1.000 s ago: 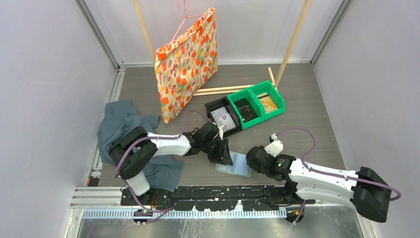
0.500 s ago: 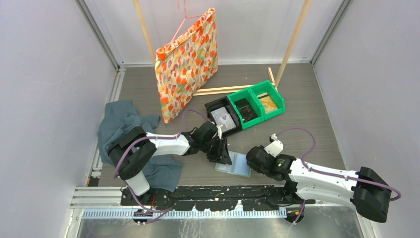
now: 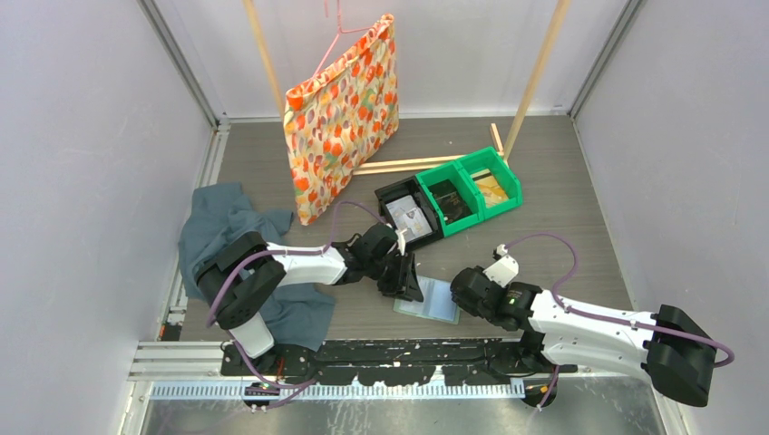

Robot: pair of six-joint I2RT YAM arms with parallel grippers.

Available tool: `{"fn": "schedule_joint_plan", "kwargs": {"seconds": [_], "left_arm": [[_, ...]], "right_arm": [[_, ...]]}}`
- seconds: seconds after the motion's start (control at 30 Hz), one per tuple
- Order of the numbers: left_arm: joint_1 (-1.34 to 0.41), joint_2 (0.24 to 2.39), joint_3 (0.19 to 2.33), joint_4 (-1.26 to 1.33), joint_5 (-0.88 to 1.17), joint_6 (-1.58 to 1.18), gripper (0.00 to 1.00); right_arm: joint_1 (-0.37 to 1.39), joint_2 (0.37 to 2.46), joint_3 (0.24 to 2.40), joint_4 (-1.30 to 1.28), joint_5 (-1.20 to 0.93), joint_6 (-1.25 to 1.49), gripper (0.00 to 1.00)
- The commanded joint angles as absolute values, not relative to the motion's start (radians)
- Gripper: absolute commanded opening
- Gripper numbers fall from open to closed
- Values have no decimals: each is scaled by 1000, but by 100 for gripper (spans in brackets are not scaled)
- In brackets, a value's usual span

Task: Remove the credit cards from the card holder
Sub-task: Remove the credit card from the card holder.

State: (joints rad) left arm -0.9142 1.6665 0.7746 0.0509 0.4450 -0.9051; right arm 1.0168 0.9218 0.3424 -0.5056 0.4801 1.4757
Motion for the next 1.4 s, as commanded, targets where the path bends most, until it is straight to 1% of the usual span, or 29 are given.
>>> {"fn": "schedule_joint_plan", "kwargs": {"seconds": [0.0, 0.93, 1.2, 1.37], "left_arm": [[-910, 1636, 767, 67, 446, -888, 40], [-910, 1633, 755, 84, 451, -900, 40], [-910, 1527, 735, 46, 371, -893, 40], [-902, 1531, 743, 16, 366, -876, 40]], "right_arm": [[1015, 942, 330, -551, 467, 1469, 27], [1014, 955, 342, -540, 467, 1458, 27], [1014, 872, 370, -568, 468, 1432, 27], [1014, 826, 407, -568, 483, 1412, 27]]}}
